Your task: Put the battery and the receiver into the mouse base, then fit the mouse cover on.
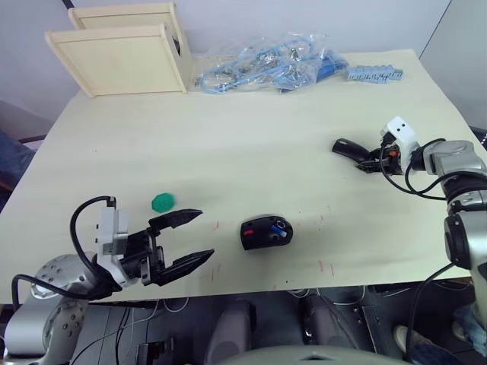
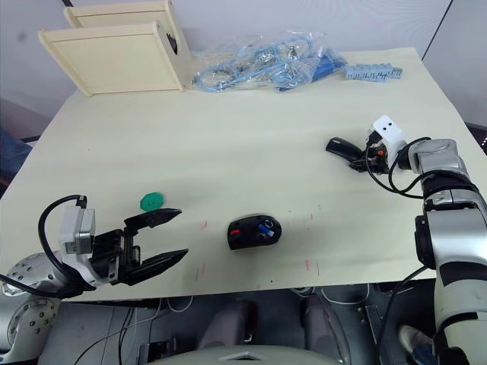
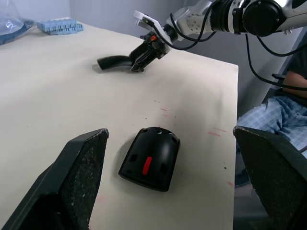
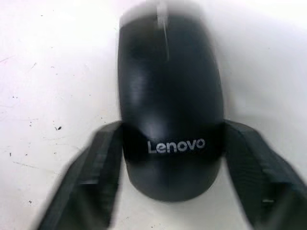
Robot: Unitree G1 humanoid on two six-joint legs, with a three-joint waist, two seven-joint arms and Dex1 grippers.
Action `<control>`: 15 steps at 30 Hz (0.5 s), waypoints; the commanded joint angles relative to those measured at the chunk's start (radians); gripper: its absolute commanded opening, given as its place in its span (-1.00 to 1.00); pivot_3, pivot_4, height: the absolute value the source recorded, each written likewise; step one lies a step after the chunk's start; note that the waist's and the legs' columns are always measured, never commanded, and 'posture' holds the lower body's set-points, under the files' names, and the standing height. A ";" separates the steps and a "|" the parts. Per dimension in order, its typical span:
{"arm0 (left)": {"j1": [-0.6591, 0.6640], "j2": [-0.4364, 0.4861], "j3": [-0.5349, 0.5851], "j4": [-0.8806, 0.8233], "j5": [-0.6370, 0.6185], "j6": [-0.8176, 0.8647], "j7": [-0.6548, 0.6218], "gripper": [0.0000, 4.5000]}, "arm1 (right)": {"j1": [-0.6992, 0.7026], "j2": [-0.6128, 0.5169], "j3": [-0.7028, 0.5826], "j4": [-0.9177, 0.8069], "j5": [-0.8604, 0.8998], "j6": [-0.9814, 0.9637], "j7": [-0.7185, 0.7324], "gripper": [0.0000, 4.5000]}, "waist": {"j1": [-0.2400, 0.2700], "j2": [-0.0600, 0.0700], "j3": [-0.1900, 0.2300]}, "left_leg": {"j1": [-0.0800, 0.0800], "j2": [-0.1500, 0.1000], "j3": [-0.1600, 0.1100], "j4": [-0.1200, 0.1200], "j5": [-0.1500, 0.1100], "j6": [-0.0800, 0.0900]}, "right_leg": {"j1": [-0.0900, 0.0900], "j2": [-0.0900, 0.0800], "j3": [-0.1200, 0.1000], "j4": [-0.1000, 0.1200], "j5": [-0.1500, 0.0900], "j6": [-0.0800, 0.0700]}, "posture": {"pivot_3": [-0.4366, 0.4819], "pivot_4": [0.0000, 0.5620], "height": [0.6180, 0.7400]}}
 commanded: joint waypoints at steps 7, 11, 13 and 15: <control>-0.014 0.013 0.006 -0.035 -0.020 0.016 0.017 1.00 | -0.031 -0.026 -0.018 -0.030 0.001 -0.005 0.009 0.04 | 0.000 0.000 0.000 | 0.000 0.000 0.000 0.000 0.000 0.000 | 0.000 0.000 0.000 0.000 0.000 0.000 | -0.05 -0.47 1.00; -0.019 0.014 0.005 -0.038 -0.022 0.022 0.020 1.00 | -0.028 -0.029 -0.015 -0.040 -0.001 -0.005 0.018 0.04 | 0.000 0.000 0.000 | 0.000 0.000 0.000 0.000 0.000 0.000 | 0.000 0.000 0.000 0.000 0.000 0.000 | -0.05 -0.47 1.00; -0.024 0.013 0.002 -0.034 -0.020 0.022 0.019 1.00 | -0.024 -0.034 -0.011 -0.054 -0.005 -0.005 0.024 0.04 | 0.000 0.000 0.000 | 0.000 0.000 0.000 0.000 0.000 0.000 | 0.000 0.000 0.000 0.000 0.000 0.000 | -0.05 -0.47 1.00; -0.024 0.012 0.001 -0.032 -0.019 0.020 0.017 1.00 | -0.017 -0.042 -0.006 -0.080 -0.005 0.002 0.042 0.04 | 0.000 0.001 0.001 | 0.000 0.000 0.000 0.000 0.000 0.000 | 0.000 0.000 0.000 0.000 0.000 0.000 | -0.05 -0.47 1.00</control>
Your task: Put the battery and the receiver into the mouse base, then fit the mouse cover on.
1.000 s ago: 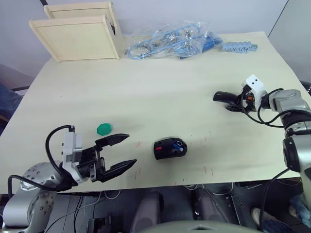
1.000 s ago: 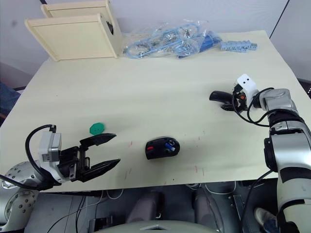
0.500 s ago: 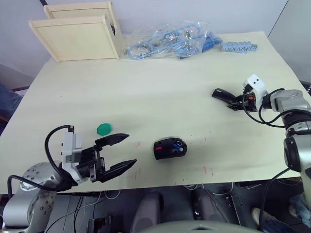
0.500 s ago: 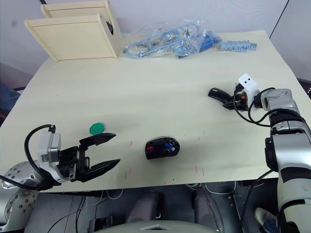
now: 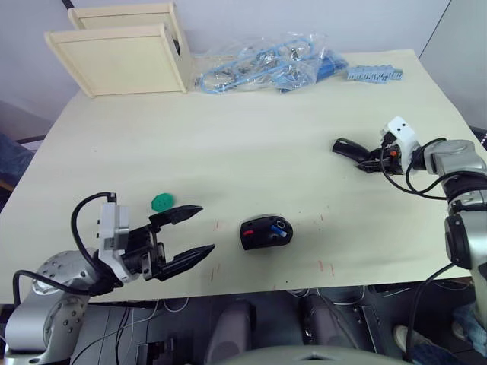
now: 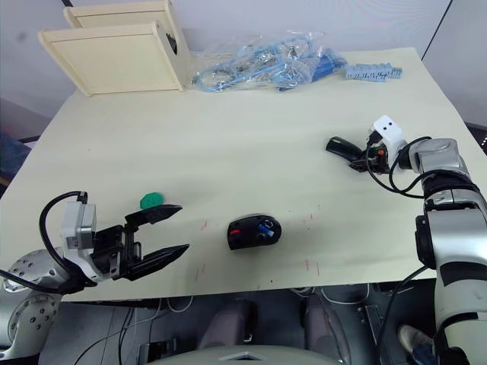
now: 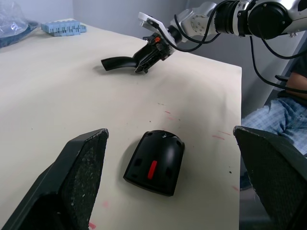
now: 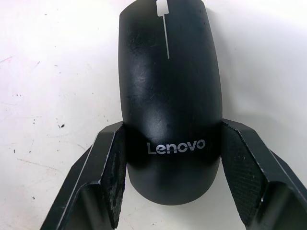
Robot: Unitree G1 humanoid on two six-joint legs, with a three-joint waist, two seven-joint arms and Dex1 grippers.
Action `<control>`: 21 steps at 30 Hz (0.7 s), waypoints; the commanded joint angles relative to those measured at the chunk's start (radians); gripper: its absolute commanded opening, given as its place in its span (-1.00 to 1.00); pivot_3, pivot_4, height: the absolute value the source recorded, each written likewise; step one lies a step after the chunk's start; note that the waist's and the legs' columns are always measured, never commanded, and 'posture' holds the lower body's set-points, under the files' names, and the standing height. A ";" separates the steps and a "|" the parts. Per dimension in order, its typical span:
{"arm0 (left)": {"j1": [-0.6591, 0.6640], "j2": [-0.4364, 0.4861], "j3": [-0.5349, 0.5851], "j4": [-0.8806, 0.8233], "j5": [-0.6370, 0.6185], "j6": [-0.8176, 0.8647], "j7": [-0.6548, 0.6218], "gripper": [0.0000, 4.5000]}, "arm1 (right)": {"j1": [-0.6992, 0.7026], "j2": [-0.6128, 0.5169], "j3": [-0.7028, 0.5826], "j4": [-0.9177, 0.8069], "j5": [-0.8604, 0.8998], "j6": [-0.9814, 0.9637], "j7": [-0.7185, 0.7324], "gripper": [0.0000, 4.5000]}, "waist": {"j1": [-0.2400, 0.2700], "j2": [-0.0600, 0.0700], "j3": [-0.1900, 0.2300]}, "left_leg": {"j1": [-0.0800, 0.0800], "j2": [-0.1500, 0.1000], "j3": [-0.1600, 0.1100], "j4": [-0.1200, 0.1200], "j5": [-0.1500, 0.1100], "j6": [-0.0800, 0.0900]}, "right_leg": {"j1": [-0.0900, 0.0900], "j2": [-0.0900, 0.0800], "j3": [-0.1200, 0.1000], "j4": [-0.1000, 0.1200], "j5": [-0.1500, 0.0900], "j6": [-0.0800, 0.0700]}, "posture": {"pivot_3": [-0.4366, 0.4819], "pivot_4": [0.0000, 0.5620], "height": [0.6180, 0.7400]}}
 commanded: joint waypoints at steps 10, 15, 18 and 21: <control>-0.001 0.009 -0.003 -0.006 -0.002 -0.019 -0.023 1.00 | 0.312 -0.123 -0.033 -0.858 0.086 0.355 0.060 0.04 | 0.006 0.002 0.001 | -0.001 0.000 -0.004 0.000 0.000 0.000 | 0.000 0.000 -0.001 0.000 0.000 0.000 | -0.05 -0.47 1.00; -0.025 0.033 -0.011 0.024 -0.001 -0.011 -0.055 1.00 | 0.460 -0.202 -0.032 -1.322 0.159 0.604 0.070 0.04 | 0.007 0.003 0.002 | -0.001 0.000 -0.007 0.000 0.000 0.000 | -0.001 0.000 -0.001 0.001 0.000 0.000 | -0.05 -0.47 1.00; -0.041 0.046 -0.014 0.044 -0.001 -0.009 -0.072 1.00 | 0.495 -0.221 -0.038 -1.494 0.215 0.705 0.052 0.04 | 0.005 0.004 0.003 | 0.000 0.000 -0.008 0.000 0.000 0.000 | 0.000 0.001 -0.001 0.001 0.000 0.000 | -0.05 -0.47 1.00; -0.056 0.062 -0.018 0.064 0.001 -0.007 -0.093 1.00 | 0.500 -0.224 -0.034 -1.645 0.275 0.825 0.019 0.04 | 0.006 0.003 0.003 | 0.000 0.000 -0.008 0.000 0.000 0.000 | 0.000 0.001 -0.001 0.001 0.000 0.000 | -0.05 -0.47 1.00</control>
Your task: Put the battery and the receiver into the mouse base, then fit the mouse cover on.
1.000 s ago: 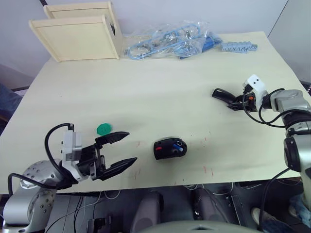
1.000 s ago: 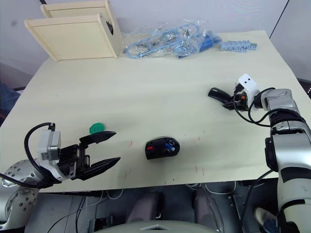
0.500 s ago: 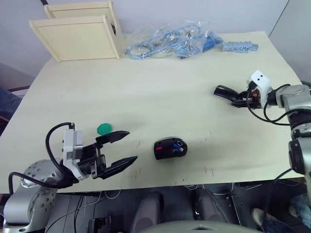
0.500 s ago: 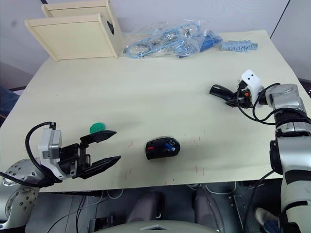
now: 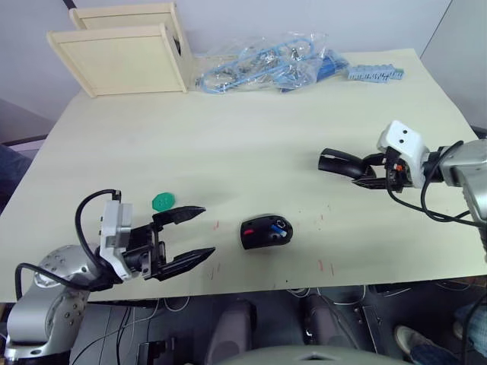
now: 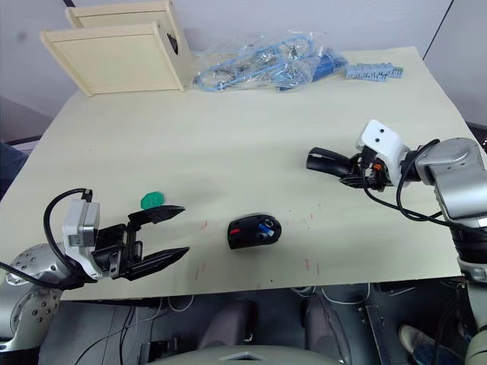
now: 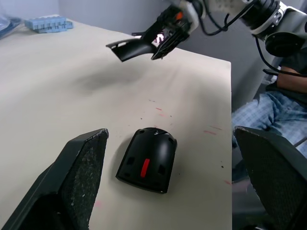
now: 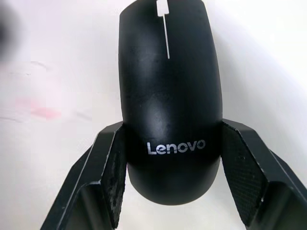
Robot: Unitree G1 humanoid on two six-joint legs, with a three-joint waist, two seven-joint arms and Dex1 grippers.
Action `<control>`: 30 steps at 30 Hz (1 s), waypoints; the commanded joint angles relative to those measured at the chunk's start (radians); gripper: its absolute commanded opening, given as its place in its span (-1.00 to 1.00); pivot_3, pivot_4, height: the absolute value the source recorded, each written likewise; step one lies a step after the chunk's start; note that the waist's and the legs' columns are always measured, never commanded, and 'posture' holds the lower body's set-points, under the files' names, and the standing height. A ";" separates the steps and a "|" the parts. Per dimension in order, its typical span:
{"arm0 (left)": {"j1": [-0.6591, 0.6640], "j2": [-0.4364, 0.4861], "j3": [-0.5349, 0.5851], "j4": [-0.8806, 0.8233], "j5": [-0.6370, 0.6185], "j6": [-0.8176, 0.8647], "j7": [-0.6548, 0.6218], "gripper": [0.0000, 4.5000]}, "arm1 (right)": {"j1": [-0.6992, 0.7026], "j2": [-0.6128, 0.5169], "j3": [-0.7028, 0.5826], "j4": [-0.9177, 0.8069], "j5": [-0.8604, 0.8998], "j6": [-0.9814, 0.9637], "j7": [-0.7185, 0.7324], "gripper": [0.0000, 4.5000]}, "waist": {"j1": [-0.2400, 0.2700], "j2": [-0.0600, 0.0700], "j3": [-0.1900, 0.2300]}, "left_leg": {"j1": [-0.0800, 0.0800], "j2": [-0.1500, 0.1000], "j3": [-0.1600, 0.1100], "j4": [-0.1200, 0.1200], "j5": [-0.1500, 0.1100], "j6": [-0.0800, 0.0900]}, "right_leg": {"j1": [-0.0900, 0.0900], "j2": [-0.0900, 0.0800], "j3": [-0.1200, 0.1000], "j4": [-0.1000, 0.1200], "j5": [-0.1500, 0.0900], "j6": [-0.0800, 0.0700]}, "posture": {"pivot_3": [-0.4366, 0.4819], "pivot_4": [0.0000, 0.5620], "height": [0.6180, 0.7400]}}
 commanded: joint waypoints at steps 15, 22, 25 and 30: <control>-0.044 0.103 0.025 0.079 0.002 -0.003 -0.116 1.00 | -0.231 0.007 0.258 -0.516 0.217 0.478 -0.208 0.04 | 0.001 -0.002 0.001 | -0.002 0.000 -0.002 0.000 0.000 0.000 | -0.002 -0.001 -0.002 -0.001 0.000 0.000 | -0.05 -0.47 1.00; -0.041 0.118 0.035 0.080 0.004 -0.001 -0.121 1.00 | -0.414 0.080 0.391 -0.530 0.303 0.650 -0.270 0.04 | -0.003 -0.002 0.001 | -0.008 0.000 -0.002 0.000 0.000 0.000 | -0.008 -0.001 -0.002 0.000 0.000 0.000 | -0.05 -0.47 1.00; -0.039 0.121 0.037 0.078 0.003 0.002 -0.122 1.00 | -0.454 0.114 0.414 -0.511 0.347 0.709 -0.289 0.04 | -0.002 -0.003 0.001 | -0.010 0.000 -0.004 0.000 0.000 0.000 | -0.009 -0.002 -0.004 0.000 0.000 0.000 | -0.05 -0.47 1.00; -0.032 0.137 0.042 0.090 0.008 -0.002 -0.142 1.00 | -0.495 0.143 0.495 -0.491 0.380 0.703 -0.321 0.04 | -0.003 -0.003 0.001 | -0.011 -0.001 -0.004 0.000 0.000 0.000 | -0.009 -0.003 -0.005 -0.001 0.000 0.000 | -0.05 -0.47 1.00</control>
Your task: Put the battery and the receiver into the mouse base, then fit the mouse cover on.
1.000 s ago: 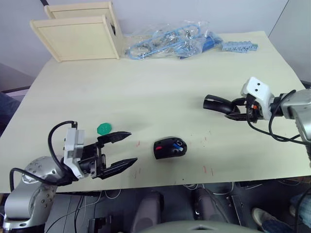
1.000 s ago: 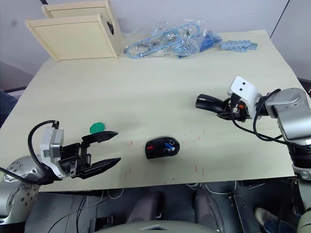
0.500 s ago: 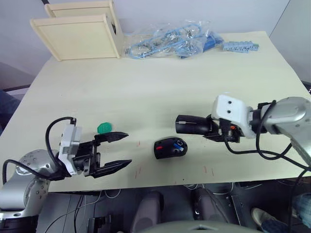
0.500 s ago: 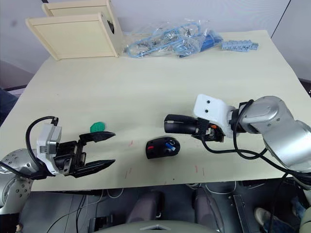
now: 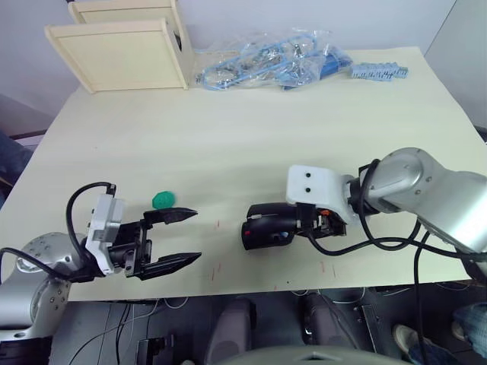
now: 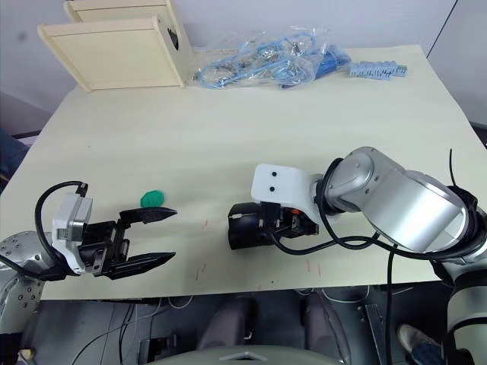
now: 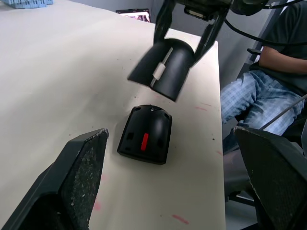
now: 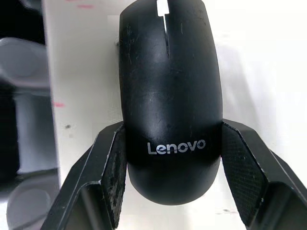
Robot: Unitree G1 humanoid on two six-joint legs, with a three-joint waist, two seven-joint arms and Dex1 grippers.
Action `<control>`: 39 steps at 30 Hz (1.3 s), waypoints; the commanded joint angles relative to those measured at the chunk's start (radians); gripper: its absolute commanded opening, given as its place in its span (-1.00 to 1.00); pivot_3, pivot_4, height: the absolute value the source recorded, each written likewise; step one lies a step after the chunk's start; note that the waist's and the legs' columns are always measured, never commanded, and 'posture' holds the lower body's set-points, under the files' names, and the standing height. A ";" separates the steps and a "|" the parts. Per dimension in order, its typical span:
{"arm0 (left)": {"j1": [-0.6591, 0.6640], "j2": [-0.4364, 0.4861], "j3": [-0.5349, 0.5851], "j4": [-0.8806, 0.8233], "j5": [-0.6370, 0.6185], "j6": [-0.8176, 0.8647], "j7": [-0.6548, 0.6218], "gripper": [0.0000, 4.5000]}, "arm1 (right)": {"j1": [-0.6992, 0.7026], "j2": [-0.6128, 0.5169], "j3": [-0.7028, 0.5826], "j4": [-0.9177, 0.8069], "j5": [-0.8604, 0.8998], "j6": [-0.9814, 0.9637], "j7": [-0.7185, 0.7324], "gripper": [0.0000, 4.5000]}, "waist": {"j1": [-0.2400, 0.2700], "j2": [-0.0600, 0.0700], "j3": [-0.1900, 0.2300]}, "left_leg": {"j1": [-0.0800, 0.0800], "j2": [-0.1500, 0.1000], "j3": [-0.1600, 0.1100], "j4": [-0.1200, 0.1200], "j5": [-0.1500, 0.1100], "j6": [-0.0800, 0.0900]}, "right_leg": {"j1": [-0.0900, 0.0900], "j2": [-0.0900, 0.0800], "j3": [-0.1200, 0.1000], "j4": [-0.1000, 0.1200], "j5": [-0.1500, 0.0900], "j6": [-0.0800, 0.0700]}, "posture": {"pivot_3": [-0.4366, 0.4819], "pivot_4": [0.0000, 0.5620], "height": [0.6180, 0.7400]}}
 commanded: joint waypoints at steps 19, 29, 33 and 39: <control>0.024 0.027 0.055 0.008 0.012 -0.009 -0.049 1.00 | -0.144 0.037 0.303 0.196 -0.021 -0.146 -0.072 0.04 | -0.004 0.000 0.000 | 0.000 0.000 0.000 0.000 0.000 0.000 | -0.001 0.000 -0.001 0.001 0.000 0.000 | -0.05 -0.47 1.00; 0.045 0.031 0.077 0.016 0.017 -0.017 -0.054 1.00 | -0.129 0.047 0.338 0.217 -0.037 -0.184 -0.073 0.04 | -0.004 0.000 0.000 | 0.000 0.000 -0.001 0.000 0.000 0.000 | -0.001 0.000 -0.001 0.001 0.000 0.000 | -0.05 -0.47 1.00; 0.054 0.029 0.085 0.017 0.020 -0.019 -0.056 1.00 | -0.121 0.050 0.347 0.224 -0.044 -0.197 -0.070 0.04 | -0.004 0.000 0.000 | 0.000 0.000 -0.001 0.000 0.000 0.000 | -0.001 0.000 -0.001 0.001 0.000 0.000 | -0.05 -0.47 1.00; 0.065 0.026 0.095 0.018 0.024 -0.020 -0.057 1.00 | -0.107 0.051 0.372 0.244 -0.066 -0.218 -0.067 0.04 | -0.004 0.000 0.000 | 0.000 0.000 0.000 0.000 0.000 0.000 | -0.001 0.000 -0.001 0.001 0.000 0.000 | -0.05 -0.47 1.00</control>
